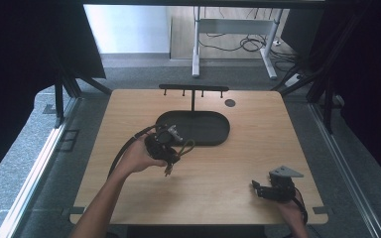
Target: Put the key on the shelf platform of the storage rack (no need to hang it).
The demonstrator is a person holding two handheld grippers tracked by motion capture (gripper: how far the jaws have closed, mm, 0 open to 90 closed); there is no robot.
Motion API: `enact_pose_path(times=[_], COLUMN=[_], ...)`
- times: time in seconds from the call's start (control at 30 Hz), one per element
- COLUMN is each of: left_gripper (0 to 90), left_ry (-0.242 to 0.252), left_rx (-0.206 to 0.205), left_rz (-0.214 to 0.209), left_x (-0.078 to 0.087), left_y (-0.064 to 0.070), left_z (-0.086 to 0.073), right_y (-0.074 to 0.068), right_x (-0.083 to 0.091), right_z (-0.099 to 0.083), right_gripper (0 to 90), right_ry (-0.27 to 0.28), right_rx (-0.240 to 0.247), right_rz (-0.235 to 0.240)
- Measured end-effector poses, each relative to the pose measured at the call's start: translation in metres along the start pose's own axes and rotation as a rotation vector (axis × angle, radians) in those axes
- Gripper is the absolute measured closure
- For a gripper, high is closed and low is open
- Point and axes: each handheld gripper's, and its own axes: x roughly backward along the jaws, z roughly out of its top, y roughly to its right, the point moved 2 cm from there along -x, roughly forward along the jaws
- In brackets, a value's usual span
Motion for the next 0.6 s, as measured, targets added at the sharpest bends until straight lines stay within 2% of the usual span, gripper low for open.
enact_pose_path(times=[0.27, 0.6], left_gripper=[66.8, 66.9], left_ry=[0.005, -0.017], left_rx=[0.022, 0.016], left_rz=[0.008, 0.019], left_x=[0.003, 0.006], left_y=[-0.01, -0.019], left_z=[0.002, 0.011], right_y=[0.0, 0.0], right_x=[0.0, 0.0], right_z=[0.0, 0.0], right_gripper=[21.4, 21.4], right_ry=[0.001, 0.001], right_rx=[0.002, 0.001], right_rz=[0.0, 0.0])
